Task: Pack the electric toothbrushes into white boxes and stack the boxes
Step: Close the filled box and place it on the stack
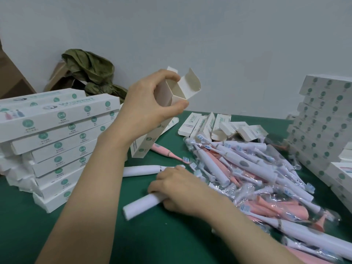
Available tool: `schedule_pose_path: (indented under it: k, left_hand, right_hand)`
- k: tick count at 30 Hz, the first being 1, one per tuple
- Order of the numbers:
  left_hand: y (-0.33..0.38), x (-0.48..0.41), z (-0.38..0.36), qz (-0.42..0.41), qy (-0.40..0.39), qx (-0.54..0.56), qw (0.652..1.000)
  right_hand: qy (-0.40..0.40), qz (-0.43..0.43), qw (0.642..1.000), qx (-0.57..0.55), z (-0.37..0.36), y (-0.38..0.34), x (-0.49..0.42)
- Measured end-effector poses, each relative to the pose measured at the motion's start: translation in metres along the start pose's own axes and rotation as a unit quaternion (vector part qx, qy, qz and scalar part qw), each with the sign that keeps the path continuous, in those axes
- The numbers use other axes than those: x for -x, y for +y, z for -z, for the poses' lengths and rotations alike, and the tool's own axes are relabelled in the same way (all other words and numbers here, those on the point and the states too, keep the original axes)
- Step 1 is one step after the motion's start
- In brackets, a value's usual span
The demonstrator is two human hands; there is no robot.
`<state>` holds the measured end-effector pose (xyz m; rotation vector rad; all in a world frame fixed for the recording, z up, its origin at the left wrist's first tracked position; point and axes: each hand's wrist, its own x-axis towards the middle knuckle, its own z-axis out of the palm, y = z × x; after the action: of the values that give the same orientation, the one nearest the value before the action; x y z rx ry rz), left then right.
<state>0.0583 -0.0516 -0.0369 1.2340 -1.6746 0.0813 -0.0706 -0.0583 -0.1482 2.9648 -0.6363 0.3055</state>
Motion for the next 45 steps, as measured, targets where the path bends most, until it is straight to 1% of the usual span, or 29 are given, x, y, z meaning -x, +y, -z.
schedule_pose_path:
  k: [2, 5, 7, 8, 10, 12, 15, 16, 17, 18, 19, 20, 23, 25, 28, 30, 31, 32, 34, 35, 36, 38, 39, 40, 41, 43, 44, 45]
  left_hand:
    - [0.0, 0.0, 0.0, 0.001, 0.002, -0.005, 1.0]
    - [0.0, 0.001, -0.001, 0.014, 0.013, -0.002, 1.0]
    - [-0.001, 0.004, -0.003, 0.024, 0.027, 0.007, 0.999]
    - [-0.002, 0.005, -0.004, 0.027, 0.037, 0.004, 0.999]
    - [-0.003, 0.003, -0.007, 0.042, 0.048, -0.013, 0.998]
    - [-0.005, 0.001, -0.01, 0.057, 0.027, -0.035, 0.997]
    - [-0.01, 0.0, -0.014, 0.064, -0.058, -0.069, 0.994]
    - [-0.012, 0.0, -0.016, 0.061, -0.092, -0.082, 0.991]
    - [-0.014, 0.001, -0.018, 0.057, -0.121, -0.092, 0.987]
    - [-0.014, 0.002, -0.02, 0.054, -0.142, -0.095, 0.984]
    - [-0.014, 0.003, -0.022, 0.053, -0.154, -0.09, 0.983]
    - [-0.013, 0.003, -0.024, 0.054, -0.157, -0.079, 0.983]
    - [-0.006, 0.004, -0.028, 0.051, -0.156, -0.051, 0.985]
    - [-0.002, 0.004, -0.03, 0.046, -0.158, -0.048, 0.985]
    - [0.001, 0.003, -0.033, 0.036, -0.159, -0.049, 0.985]
    - [0.001, 0.004, -0.035, 0.031, -0.159, -0.055, 0.985]
    - [0.001, 0.005, -0.035, 0.03, -0.162, -0.06, 0.985]
    - [0.0, 0.005, -0.036, 0.03, -0.167, -0.063, 0.983]
    - [-0.001, 0.006, -0.036, 0.034, -0.175, -0.062, 0.982]
    - [-0.002, 0.005, -0.036, 0.038, -0.173, -0.058, 0.982]
    - [-0.001, 0.005, -0.036, 0.04, -0.167, -0.054, 0.984]
    - [0.002, 0.004, -0.036, 0.034, -0.153, -0.043, 0.987]
    - [0.004, 0.003, -0.036, 0.028, -0.146, -0.034, 0.988]
    - [0.007, 0.002, -0.034, 0.025, -0.137, -0.021, 0.99]
    - [0.01, 0.002, -0.033, 0.024, -0.129, -0.01, 0.991]
    - [0.012, 0.0, -0.029, 0.021, -0.127, -0.014, 0.992]
    - [0.012, 0.001, -0.028, 0.019, -0.132, -0.024, 0.991]
    - [0.011, 0.001, -0.027, 0.02, -0.136, -0.033, 0.99]
  right_hand:
    - [0.01, -0.043, 0.999, -0.026, 0.001, 0.014, 0.002]
    - [0.064, -0.079, 0.991, -0.091, 0.018, 0.03, 0.01]
    - [0.108, -0.101, 0.975, -0.166, 0.039, 0.039, 0.02]
    - [0.138, -0.114, 0.96, -0.217, 0.052, 0.044, 0.027]
    - [0.208, -0.133, 0.911, -0.331, 0.08, 0.054, 0.043]
    - [0.296, -0.13, 0.846, -0.424, 0.106, 0.058, 0.055]
    - [0.447, -0.124, 0.715, -0.522, 0.127, 0.06, 0.06]
    - [0.483, -0.128, 0.677, -0.541, 0.13, 0.058, 0.059]
    - [0.51, -0.136, 0.647, -0.55, 0.13, 0.057, 0.057]
    - [0.529, -0.15, 0.627, -0.552, 0.13, 0.055, 0.055]
    - [0.539, -0.168, 0.616, -0.549, 0.128, 0.054, 0.052]
    - [0.544, -0.187, 0.612, -0.543, 0.125, 0.052, 0.049]
    - [0.541, -0.225, 0.614, -0.529, 0.112, 0.049, 0.039]
    - [0.531, -0.24, 0.627, -0.517, 0.106, 0.047, 0.034]
    - [0.496, -0.264, 0.662, -0.496, 0.098, 0.045, 0.028]
    - [0.459, -0.291, 0.701, -0.461, 0.094, 0.043, 0.025]
    - [0.452, -0.303, 0.712, -0.445, 0.093, 0.043, 0.024]
    - [0.457, -0.312, 0.713, -0.431, 0.093, 0.043, 0.025]
    - [0.495, -0.309, 0.699, -0.413, 0.093, 0.045, 0.028]
    - [0.516, -0.295, 0.693, -0.407, 0.094, 0.046, 0.03]
    - [0.535, -0.277, 0.697, -0.389, 0.095, 0.047, 0.031]
    - [0.554, -0.25, 0.722, -0.331, 0.094, 0.047, 0.03]
    - [0.551, -0.24, 0.74, -0.302, 0.093, 0.047, 0.027]
    - [0.537, -0.231, 0.767, -0.265, 0.093, 0.046, 0.024]
    - [0.516, -0.222, 0.797, -0.22, 0.093, 0.044, 0.022]
    - [0.447, -0.208, 0.858, -0.147, 0.09, 0.042, 0.019]
    - [0.41, -0.203, 0.878, -0.142, 0.089, 0.043, 0.019]
    - [0.389, -0.205, 0.884, -0.159, 0.089, 0.044, 0.022]
